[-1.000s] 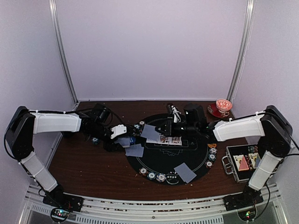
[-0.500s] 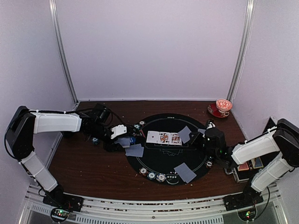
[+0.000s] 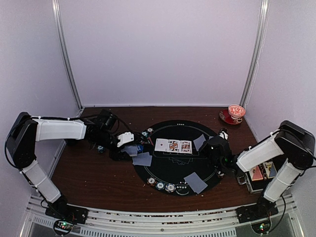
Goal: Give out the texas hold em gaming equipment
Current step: Distribute the poker card in the community card area.
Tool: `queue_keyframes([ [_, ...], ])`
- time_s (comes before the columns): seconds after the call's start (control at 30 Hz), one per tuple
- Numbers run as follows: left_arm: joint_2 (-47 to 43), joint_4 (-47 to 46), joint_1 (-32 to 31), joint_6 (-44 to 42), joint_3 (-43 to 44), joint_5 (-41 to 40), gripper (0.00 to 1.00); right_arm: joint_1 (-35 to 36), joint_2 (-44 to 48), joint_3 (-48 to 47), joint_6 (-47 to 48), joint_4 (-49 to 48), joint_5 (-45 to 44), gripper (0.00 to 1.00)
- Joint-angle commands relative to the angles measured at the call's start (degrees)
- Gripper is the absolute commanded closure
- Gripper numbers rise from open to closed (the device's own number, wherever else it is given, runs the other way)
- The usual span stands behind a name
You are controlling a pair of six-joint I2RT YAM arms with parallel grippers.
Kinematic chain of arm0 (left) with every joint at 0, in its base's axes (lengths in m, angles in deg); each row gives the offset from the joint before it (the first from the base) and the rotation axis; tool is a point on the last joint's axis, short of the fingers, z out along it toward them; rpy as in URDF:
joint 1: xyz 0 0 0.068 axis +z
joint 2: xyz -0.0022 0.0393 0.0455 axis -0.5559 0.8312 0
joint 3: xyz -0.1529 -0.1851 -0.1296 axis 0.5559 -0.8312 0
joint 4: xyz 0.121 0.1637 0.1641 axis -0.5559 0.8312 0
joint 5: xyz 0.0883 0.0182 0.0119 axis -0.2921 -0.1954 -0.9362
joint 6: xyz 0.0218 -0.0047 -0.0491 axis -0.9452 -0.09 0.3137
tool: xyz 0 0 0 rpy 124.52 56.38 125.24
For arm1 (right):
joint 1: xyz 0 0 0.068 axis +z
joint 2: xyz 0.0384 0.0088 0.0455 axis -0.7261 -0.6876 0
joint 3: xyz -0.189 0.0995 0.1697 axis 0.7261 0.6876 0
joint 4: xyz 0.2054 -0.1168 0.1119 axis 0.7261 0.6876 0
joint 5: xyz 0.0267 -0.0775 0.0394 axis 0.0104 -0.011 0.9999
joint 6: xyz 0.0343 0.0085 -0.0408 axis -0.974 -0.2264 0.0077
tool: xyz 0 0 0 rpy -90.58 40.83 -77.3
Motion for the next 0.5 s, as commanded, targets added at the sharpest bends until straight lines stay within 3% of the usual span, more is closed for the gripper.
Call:
queue_keyframes([
  [0.0, 0.36, -0.91, 0.15, 0.06, 1.63, 0.61, 0.39, 0.15, -3.17, -3.52, -0.53, 2.81, -4.24, 1.0],
  [0.47, 0.48, -0.88, 0.19, -0.04, 1.75, 0.62, 0.39, -1.25, -11.0, -9.0, -0.03, 6.2, -3.5, 1.0],
])
